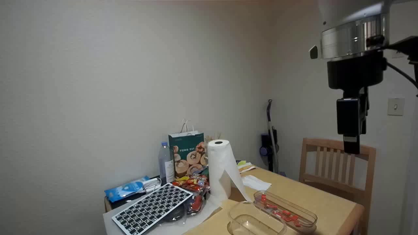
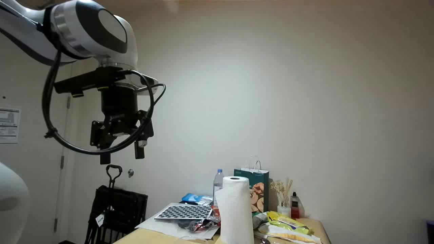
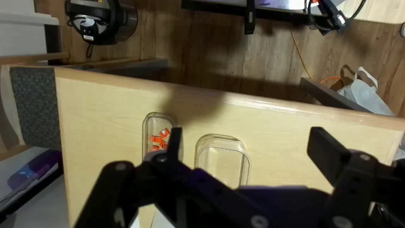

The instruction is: Pour the content from one plastic container to another

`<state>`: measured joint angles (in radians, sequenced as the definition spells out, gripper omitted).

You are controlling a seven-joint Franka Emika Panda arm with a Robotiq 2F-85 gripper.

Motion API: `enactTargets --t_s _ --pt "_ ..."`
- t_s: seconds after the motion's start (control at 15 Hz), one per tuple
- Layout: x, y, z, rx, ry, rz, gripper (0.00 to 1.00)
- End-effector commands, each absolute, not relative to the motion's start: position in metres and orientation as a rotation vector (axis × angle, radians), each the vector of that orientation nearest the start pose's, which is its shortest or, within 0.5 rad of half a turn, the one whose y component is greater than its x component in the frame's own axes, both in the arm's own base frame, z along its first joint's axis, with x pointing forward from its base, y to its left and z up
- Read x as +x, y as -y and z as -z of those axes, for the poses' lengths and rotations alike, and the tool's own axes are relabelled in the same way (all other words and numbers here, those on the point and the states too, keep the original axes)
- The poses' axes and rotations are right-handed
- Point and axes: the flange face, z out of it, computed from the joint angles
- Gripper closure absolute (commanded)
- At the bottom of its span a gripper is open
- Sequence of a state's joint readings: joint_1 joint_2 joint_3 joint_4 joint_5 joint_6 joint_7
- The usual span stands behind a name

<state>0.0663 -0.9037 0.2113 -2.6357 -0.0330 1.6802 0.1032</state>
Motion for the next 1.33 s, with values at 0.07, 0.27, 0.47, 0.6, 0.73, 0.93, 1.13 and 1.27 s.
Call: enactTargets --t_s 0.07,0.27,0.47,0.6,0.73,0.93,1.13,1.27 --pt "0.269 -0.079 -0.497 -3.343 0.158 -0.056 0.00" --pt "0.269 -0.079 -0.497 -3.343 0.158 -0.056 0.00" --pt "0.269 -0.079 -0.497 -3.343 0.158 -0.056 0.00" --pt "0.269 -0.079 -0.497 -3.343 0.158 -0.056 0.00" --pt "0.269 -0.074 -0.487 -3.355 0.267 0.021 0.00" --pt "0.272 -0.049 -0.467 -3.345 0.355 0.078 0.00" --pt "0.272 -0.005 -0.433 -3.407 0.396 0.001 0.00" --pt "0.288 0.022 -0.431 -3.501 0.270 -0.114 0.00"
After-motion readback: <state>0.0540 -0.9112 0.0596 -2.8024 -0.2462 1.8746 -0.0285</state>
